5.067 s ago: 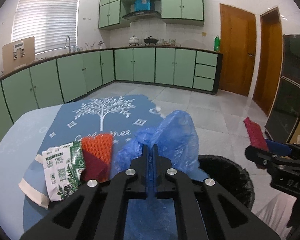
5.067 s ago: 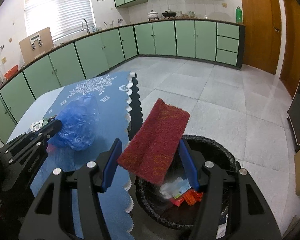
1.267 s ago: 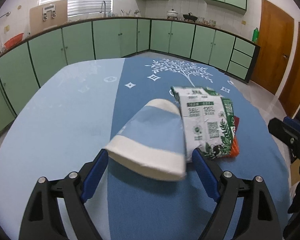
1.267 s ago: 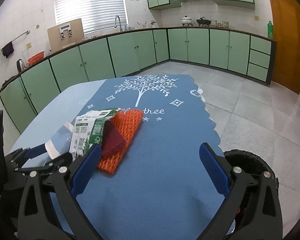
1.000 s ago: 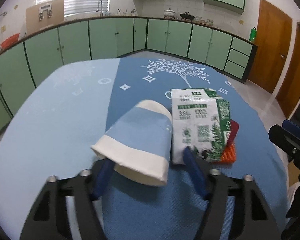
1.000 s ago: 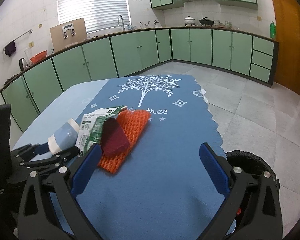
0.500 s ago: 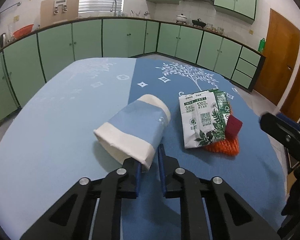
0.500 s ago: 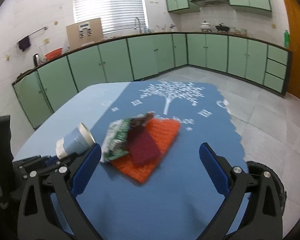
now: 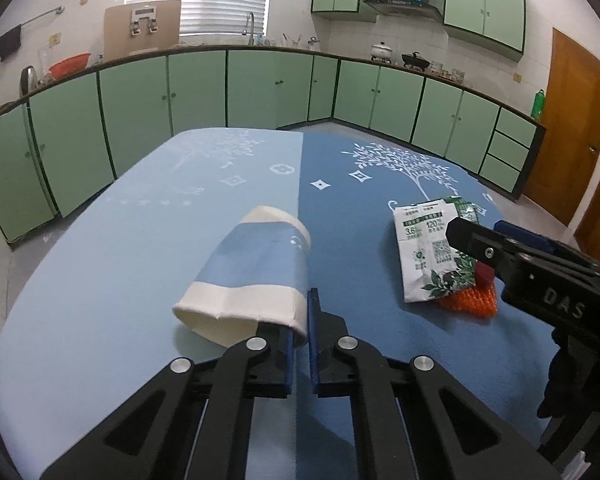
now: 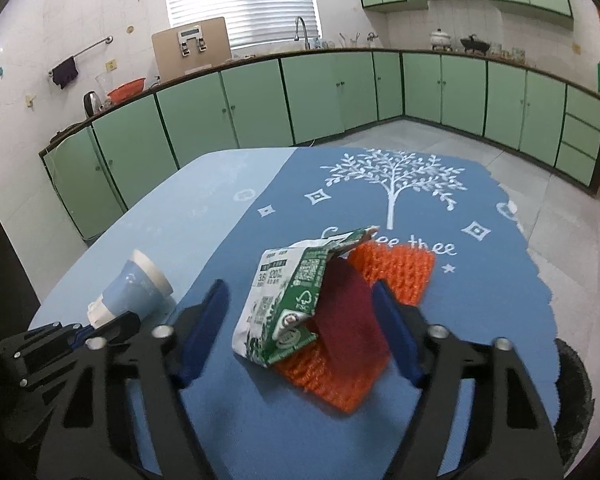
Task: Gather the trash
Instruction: 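Grasp the blue-and-white paper cup with the left tool while the right tool reaches the green milk pouch, then close the right tool on the green milk pouch and lift it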
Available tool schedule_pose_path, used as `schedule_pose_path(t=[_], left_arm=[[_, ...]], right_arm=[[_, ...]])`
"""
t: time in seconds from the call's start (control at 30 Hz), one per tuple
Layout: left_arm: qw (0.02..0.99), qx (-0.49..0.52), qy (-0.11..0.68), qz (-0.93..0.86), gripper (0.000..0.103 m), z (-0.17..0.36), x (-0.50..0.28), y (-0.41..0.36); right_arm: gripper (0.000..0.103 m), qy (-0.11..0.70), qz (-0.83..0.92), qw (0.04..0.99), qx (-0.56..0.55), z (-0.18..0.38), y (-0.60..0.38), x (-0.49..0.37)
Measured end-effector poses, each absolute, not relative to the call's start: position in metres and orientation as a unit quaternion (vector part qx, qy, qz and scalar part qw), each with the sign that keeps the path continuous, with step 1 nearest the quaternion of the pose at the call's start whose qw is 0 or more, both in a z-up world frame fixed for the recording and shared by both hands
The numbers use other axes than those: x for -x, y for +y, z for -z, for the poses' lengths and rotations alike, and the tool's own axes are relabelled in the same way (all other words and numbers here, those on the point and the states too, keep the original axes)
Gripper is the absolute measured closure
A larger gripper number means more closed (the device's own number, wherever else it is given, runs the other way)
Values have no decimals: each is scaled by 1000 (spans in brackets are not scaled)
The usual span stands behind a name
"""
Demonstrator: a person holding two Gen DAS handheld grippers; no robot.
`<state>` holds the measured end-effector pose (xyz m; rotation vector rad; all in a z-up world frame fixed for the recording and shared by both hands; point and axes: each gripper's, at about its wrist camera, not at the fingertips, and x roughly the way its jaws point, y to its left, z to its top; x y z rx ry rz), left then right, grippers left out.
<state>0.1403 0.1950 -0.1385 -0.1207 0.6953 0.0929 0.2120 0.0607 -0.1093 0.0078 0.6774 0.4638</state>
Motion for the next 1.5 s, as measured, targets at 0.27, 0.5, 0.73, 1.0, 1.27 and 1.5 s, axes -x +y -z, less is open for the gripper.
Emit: schedule_pose_path(t=[0.27,0.5,0.73,1.0,1.27,1.5], left_arm=[[938,60,338,-47,97,137,-139,195],[943,55,327,-44,98,126,-136,187],[946,53,319,-31,98,111,-131,174],[941,47,334,-15,98,118,-123,157],[935,38,352,-1,98,129,-112,145],[930,41,366,6,94,138,-117,144]], right_arm=[[86,341,-282,897,-7,109,68,-208],[87,322,-298,898,-21,88,62,-195],[88,317,-296,901,-29,68,45,-178],[88,345,-286,894,-23,84,21,-145],[82,368,-290,883,-20,96,16,-132],[59,373,-294,880,-6,102,26,-144]])
